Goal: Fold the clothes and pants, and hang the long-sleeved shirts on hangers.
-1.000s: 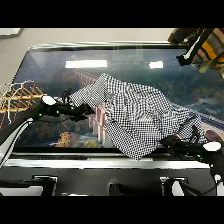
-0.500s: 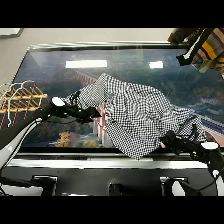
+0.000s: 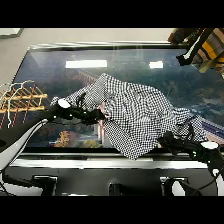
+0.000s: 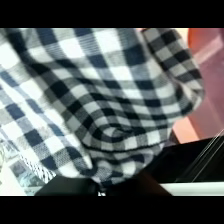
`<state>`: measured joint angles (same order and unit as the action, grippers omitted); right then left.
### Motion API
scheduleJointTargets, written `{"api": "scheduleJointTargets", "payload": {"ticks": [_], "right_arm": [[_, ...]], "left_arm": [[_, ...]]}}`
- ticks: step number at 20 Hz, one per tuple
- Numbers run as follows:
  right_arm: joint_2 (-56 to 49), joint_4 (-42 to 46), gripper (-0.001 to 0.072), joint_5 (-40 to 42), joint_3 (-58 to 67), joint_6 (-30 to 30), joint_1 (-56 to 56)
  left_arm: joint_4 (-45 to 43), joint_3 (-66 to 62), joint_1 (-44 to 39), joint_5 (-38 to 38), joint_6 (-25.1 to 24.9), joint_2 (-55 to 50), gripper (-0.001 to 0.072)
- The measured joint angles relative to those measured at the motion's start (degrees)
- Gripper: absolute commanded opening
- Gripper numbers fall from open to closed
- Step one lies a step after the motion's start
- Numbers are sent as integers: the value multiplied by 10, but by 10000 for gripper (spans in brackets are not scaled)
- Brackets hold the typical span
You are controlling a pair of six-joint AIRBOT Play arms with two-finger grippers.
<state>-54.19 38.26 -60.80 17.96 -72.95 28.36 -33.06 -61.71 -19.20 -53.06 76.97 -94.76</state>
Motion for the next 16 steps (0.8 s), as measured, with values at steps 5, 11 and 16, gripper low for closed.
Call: {"api": "scheduleJointTargets", "payload": {"ticks": [5,11,16], "right_arm": [[1,-5,36,-26,0,0,0],[4,-89,34,-63,45,18,-3],[5,-141,34,-39,289,2,-77]], "left_arm": [[19,0,-23,16,-5,-21,30],[29,-81,5,18,-6,-9,27],[19,-294,62,-13,-7,48,28]]}}
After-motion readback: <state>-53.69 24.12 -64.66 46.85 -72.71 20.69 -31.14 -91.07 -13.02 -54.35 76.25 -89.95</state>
